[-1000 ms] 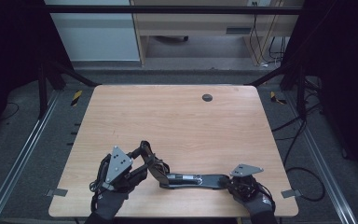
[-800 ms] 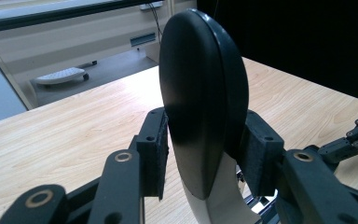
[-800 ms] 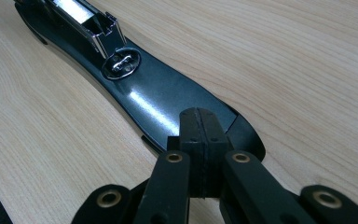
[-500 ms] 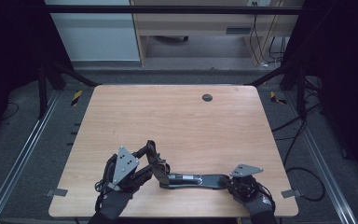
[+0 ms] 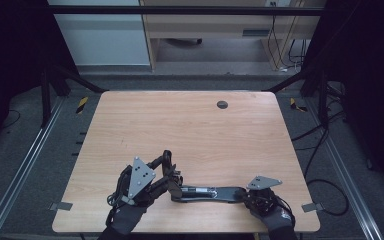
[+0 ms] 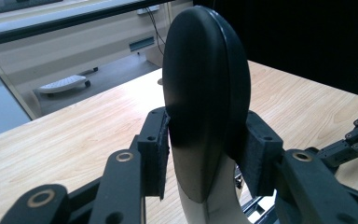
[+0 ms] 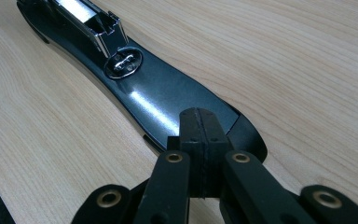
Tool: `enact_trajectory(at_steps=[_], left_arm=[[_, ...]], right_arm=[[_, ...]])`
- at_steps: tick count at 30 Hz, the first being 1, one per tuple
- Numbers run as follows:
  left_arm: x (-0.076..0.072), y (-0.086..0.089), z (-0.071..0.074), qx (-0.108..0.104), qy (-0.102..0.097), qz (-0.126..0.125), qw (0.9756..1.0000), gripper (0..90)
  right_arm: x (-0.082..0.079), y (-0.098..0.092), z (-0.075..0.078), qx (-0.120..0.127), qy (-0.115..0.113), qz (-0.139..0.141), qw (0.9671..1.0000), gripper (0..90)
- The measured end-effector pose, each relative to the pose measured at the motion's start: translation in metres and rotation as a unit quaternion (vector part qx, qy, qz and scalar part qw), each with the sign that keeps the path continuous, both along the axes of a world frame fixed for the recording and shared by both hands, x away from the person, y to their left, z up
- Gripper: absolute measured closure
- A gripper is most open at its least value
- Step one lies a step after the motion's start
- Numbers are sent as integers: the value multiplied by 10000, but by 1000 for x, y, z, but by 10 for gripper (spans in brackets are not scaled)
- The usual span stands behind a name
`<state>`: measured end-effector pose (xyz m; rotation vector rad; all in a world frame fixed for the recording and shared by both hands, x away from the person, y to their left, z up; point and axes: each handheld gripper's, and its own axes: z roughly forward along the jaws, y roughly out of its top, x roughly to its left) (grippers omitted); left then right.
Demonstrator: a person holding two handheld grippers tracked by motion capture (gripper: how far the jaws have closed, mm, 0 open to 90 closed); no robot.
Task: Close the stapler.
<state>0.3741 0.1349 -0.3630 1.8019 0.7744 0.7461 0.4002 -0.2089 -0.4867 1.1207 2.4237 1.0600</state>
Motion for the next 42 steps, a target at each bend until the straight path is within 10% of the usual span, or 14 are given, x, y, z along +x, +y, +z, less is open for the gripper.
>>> enact_trajectory(at_steps=[42], left_arm=[[-3, -31, -1, 409, -331, 81, 9986, 575]], right_arm=[[0, -1, -1, 46, 0, 4, 10000, 900]])
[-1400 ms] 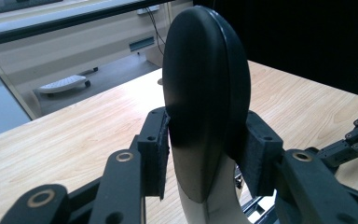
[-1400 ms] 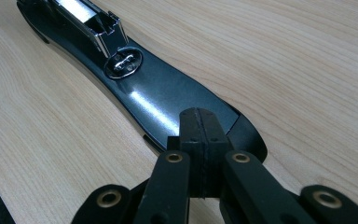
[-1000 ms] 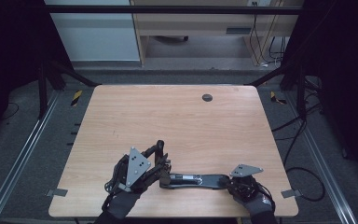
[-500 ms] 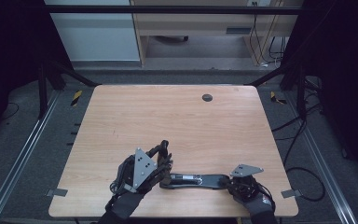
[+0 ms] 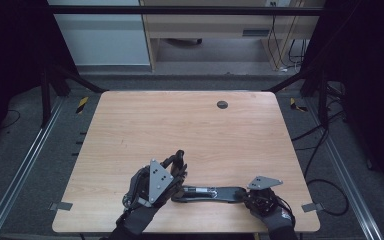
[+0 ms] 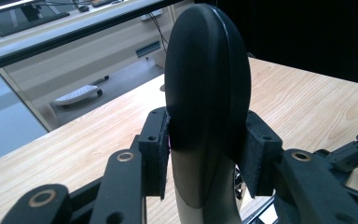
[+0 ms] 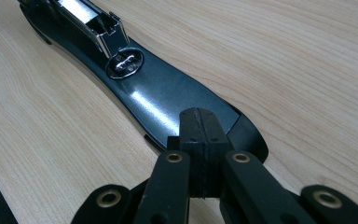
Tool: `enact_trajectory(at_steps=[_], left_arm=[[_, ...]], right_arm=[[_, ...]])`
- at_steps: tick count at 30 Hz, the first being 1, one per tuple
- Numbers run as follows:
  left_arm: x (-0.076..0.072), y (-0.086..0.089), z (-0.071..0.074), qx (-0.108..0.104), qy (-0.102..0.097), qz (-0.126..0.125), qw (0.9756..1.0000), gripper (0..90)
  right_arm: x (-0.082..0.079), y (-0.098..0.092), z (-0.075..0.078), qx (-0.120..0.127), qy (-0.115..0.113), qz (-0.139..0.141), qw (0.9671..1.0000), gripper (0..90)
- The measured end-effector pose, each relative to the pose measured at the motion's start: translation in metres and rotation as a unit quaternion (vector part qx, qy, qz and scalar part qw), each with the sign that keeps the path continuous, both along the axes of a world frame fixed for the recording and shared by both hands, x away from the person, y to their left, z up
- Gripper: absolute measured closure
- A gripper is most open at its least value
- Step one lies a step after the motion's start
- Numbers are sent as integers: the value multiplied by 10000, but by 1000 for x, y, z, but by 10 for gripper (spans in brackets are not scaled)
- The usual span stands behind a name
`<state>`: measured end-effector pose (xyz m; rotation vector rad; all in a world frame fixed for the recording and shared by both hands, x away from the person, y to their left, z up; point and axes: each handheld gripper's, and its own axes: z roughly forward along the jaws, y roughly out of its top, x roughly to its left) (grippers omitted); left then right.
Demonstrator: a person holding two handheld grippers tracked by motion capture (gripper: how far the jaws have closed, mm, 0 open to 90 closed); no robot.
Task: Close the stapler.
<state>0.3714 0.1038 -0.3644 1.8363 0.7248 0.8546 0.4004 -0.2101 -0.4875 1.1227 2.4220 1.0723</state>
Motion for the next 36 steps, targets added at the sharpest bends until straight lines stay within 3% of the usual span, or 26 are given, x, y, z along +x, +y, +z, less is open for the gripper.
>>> enact_trajectory(at_steps=[36], left_arm=[[-6, -38, -7, 526, -369, 93, 9979, 581]], right_arm=[[0, 0, 0, 19, 16, 0, 10000, 900]])
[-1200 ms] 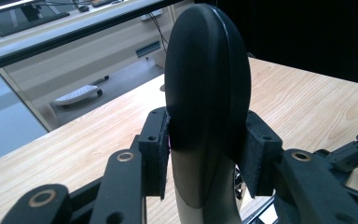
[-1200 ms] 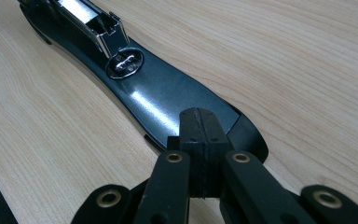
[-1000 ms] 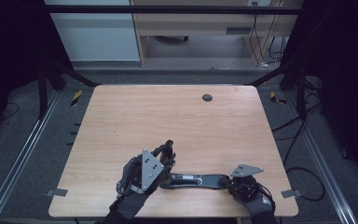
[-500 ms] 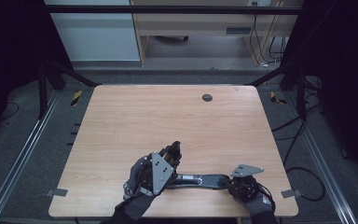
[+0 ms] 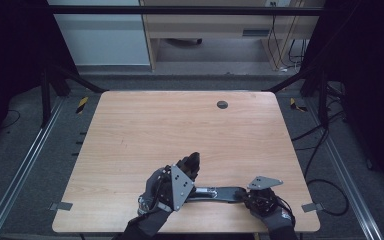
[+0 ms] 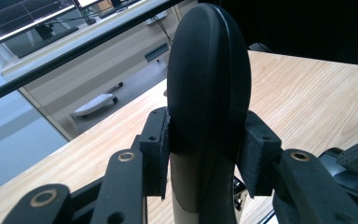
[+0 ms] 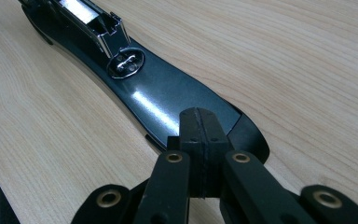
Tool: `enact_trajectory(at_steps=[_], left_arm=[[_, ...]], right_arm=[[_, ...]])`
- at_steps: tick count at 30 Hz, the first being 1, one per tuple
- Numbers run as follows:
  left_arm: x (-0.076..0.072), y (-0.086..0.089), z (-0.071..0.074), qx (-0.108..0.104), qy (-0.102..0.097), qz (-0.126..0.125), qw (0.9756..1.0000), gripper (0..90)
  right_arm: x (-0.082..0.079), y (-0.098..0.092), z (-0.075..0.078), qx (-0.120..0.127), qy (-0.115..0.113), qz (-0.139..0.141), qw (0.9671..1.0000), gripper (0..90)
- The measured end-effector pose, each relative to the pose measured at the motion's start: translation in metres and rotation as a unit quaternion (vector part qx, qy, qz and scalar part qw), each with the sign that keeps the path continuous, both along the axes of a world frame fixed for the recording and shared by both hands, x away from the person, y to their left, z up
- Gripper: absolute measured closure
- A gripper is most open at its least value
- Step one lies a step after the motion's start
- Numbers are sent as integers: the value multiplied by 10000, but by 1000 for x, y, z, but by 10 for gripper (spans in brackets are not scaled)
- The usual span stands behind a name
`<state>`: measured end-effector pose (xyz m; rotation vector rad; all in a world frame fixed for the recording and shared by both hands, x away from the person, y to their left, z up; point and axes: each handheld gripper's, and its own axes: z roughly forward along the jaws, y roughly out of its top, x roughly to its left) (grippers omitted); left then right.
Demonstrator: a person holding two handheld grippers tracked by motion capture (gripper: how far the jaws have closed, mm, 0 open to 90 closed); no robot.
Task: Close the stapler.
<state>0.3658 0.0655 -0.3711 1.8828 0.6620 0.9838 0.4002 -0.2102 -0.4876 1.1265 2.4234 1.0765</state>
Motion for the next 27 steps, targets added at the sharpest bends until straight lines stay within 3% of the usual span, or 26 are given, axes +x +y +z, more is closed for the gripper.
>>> enact_trajectory(at_steps=[8, 27], left_arm=[[-2, -12, -6, 112, -189, 51, 9997, 584], [-3, -27, -10, 388, -296, 54, 9988, 584]], right_arm=[[0, 0, 0, 44, 2, 6, 10000, 900], [0, 0, 0, 48, 23, 8, 10000, 900]])
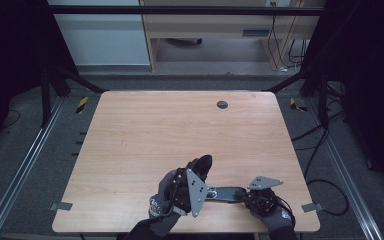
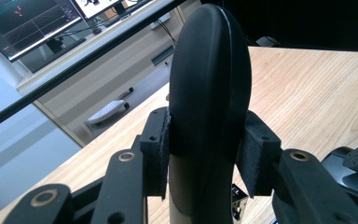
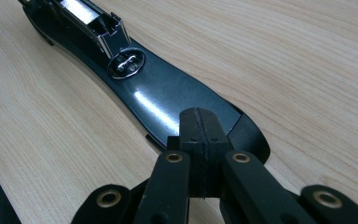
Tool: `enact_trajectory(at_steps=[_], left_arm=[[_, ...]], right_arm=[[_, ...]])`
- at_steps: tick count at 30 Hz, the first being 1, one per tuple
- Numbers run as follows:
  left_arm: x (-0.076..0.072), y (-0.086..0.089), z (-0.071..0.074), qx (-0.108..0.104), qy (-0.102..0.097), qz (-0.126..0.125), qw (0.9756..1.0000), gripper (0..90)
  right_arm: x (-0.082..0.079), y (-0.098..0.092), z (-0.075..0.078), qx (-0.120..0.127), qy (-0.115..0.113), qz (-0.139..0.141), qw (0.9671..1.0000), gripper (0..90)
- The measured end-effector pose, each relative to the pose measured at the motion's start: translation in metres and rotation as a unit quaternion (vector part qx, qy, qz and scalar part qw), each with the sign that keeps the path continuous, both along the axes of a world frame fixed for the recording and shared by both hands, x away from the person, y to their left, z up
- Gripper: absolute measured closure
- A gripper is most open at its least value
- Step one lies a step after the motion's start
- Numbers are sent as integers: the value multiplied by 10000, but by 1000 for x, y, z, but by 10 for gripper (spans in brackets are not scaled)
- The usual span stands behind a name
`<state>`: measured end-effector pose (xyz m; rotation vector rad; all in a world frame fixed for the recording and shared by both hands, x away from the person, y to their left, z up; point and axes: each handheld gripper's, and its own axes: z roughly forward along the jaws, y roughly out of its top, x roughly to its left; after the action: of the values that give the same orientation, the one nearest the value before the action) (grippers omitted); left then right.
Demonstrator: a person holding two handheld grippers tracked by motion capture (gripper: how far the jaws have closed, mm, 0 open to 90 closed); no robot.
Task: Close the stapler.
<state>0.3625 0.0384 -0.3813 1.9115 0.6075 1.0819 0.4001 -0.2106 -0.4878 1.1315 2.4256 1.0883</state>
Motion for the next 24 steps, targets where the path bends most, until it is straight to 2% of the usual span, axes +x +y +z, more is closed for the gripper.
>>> enact_trajectory(at_steps=[24], left_arm=[[-1, -12, -4, 275, -97, 0, 9996, 585]], right_arm=[[0, 0, 0, -2, 7, 20, 10000, 900]])
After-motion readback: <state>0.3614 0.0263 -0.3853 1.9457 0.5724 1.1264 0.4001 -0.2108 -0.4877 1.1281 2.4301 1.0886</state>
